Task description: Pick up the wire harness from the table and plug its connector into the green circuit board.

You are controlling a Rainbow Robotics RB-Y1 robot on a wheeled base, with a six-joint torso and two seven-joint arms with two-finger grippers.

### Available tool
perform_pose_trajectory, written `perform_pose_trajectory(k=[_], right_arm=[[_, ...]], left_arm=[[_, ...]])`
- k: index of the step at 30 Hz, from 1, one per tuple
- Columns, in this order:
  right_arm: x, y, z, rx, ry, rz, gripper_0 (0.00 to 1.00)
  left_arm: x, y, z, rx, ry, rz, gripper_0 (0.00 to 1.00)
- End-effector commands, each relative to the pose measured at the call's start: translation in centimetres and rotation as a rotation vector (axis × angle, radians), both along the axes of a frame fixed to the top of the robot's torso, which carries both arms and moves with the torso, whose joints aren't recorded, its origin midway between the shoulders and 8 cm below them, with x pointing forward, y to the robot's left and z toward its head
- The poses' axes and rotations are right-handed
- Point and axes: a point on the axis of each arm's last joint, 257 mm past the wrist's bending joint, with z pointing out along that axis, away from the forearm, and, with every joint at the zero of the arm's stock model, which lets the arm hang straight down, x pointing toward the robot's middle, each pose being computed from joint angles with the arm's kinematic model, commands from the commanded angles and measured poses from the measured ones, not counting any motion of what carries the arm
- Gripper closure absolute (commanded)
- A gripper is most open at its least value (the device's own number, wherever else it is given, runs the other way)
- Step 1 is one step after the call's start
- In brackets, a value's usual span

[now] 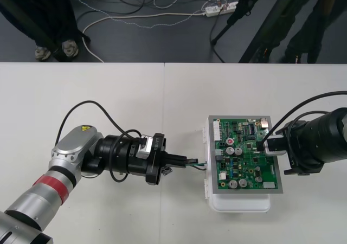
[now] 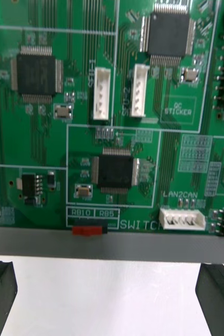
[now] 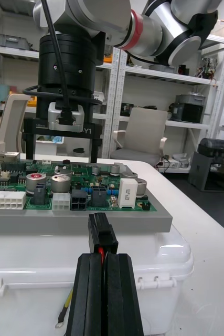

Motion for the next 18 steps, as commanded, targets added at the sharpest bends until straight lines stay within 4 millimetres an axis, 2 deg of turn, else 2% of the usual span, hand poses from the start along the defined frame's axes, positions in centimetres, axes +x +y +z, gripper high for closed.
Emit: perform_pose_trajectory(k=[1, 18], right_arm=[[0.7, 1.6, 0.6, 0.034, -0.015, -0.003, 0.0], [0.2, 3.2, 0.8, 0.076, 0.0, 0.015, 0.0]], left_arm=[[-0.5, -1.9, 2.1, -0.028, 0.005, -0.064, 1.0], [1.2, -3.1, 1.9, -0.001, 0.025, -0.006, 1.0]])
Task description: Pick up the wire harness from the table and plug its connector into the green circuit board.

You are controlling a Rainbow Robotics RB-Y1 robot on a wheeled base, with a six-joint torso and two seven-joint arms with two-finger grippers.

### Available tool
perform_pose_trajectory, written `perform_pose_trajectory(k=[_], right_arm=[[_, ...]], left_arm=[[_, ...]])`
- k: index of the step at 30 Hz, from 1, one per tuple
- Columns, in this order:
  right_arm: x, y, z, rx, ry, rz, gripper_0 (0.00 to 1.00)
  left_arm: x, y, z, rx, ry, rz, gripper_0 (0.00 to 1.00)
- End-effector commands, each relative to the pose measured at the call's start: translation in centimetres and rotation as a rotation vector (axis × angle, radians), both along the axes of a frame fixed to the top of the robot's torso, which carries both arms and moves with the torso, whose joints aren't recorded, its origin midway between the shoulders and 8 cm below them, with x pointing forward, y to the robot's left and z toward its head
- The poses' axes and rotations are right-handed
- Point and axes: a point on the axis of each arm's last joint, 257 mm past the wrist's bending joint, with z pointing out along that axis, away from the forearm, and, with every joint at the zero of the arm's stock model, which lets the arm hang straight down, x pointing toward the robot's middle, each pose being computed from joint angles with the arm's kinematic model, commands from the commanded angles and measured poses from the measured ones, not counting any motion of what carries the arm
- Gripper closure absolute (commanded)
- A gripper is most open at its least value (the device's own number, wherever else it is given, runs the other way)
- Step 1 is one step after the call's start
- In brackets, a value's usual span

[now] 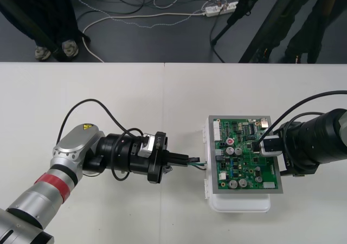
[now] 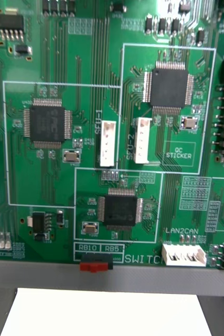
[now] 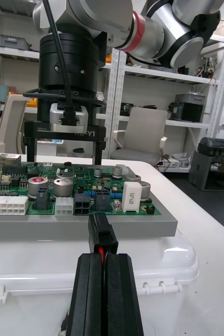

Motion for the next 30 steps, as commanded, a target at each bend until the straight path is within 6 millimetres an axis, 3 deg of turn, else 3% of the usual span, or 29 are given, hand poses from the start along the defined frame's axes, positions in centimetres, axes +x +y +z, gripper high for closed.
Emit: perform_pose_trajectory(k=[1, 12, 30], right_arm=[[0.4, 1.9, 0.9, 0.042, -0.009, 0.006, 0.0], [0.1, 2.5, 0.9, 0.06, 0.002, 0.012, 0.0], [0.1, 2.4, 0.9, 0.066, 0.007, -0.011, 0.0]], left_arm=[[1.1, -2.8, 1.6, -0.002, 0.032, -0.002, 1.0], [1.9, -3.3, 1.7, 0.007, 0.046, 0.026, 1.0], [1.2, -4.6, 1.7, 0.007, 0.073, 0.002, 1.0]])
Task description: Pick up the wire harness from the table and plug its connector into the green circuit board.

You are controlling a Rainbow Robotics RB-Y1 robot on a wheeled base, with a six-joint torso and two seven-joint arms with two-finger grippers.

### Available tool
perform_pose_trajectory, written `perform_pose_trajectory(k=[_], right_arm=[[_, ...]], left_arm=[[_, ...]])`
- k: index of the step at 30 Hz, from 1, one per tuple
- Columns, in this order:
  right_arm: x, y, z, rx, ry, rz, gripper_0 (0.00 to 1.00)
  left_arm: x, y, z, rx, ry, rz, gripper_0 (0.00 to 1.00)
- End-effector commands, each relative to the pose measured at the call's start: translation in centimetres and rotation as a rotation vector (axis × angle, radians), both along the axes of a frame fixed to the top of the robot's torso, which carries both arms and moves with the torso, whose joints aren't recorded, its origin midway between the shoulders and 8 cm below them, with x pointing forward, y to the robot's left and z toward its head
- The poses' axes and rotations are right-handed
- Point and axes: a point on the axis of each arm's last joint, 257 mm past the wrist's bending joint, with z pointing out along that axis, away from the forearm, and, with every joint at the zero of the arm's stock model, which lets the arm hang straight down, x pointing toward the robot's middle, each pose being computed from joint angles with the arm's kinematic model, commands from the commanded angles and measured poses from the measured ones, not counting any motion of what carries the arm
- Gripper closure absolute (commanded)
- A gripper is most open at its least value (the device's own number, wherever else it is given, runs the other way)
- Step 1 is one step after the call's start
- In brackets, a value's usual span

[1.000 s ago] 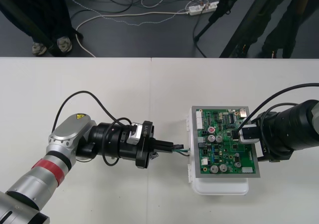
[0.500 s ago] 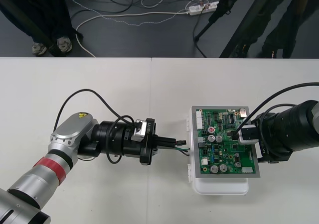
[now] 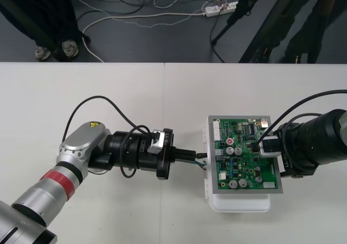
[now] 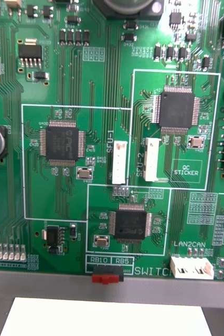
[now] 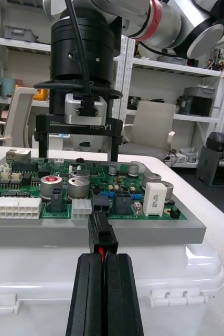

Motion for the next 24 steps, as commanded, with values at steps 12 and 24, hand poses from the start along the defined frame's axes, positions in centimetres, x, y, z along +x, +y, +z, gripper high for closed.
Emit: perform_pose_trajectory(k=[12, 24], right_arm=[[0.47, 1.9, 0.86, 0.054, -0.001, -0.044, 0.0], [0.35, 2.0, 0.85, 0.058, 0.005, -0.045, 0.0]], left_arm=[[0.01, -3.39, 1.69, -0.013, 0.079, -0.025, 1.0], [0.03, -3.92, 1.3, 0.005, 0.082, -0.024, 1.0]])
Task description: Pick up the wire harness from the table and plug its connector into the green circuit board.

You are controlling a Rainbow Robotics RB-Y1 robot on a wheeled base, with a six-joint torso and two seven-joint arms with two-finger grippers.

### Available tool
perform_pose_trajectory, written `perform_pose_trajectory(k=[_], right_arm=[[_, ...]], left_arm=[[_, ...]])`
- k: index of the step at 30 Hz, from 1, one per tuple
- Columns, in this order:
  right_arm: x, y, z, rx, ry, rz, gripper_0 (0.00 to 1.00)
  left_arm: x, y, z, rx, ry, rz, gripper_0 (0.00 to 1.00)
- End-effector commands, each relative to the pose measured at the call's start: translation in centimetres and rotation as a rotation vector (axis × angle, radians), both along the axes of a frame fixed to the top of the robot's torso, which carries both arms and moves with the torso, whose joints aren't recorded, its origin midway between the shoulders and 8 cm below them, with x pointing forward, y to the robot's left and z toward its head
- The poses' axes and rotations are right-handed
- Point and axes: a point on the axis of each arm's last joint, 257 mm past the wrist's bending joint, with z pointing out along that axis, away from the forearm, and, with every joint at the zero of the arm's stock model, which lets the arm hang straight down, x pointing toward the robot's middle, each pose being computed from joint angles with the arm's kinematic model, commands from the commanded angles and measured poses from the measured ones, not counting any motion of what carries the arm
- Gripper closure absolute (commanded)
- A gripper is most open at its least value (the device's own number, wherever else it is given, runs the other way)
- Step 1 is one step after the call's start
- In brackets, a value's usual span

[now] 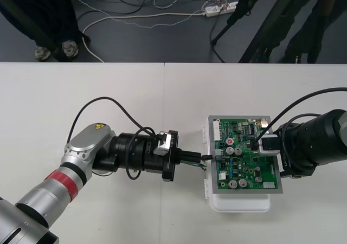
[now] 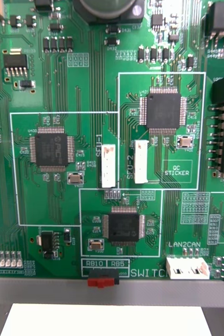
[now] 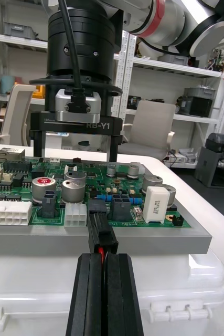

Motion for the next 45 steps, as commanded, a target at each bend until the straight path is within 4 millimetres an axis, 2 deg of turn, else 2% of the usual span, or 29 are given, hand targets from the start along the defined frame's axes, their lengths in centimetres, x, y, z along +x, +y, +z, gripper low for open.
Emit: perform_pose_trajectory(k=[1, 45], right_arm=[[0.35, 1.95, 0.86, 0.042, -0.007, 0.001, 0.0], [0.3, 1.89, 0.85, 0.036, -0.007, 0.012, 0.0]], left_arm=[[0.3, -2.72, 1.78, -0.004, 0.069, -0.024, 1.0], [0.31, -3.16, 1.59, 0.022, 0.062, -0.035, 1.0]])
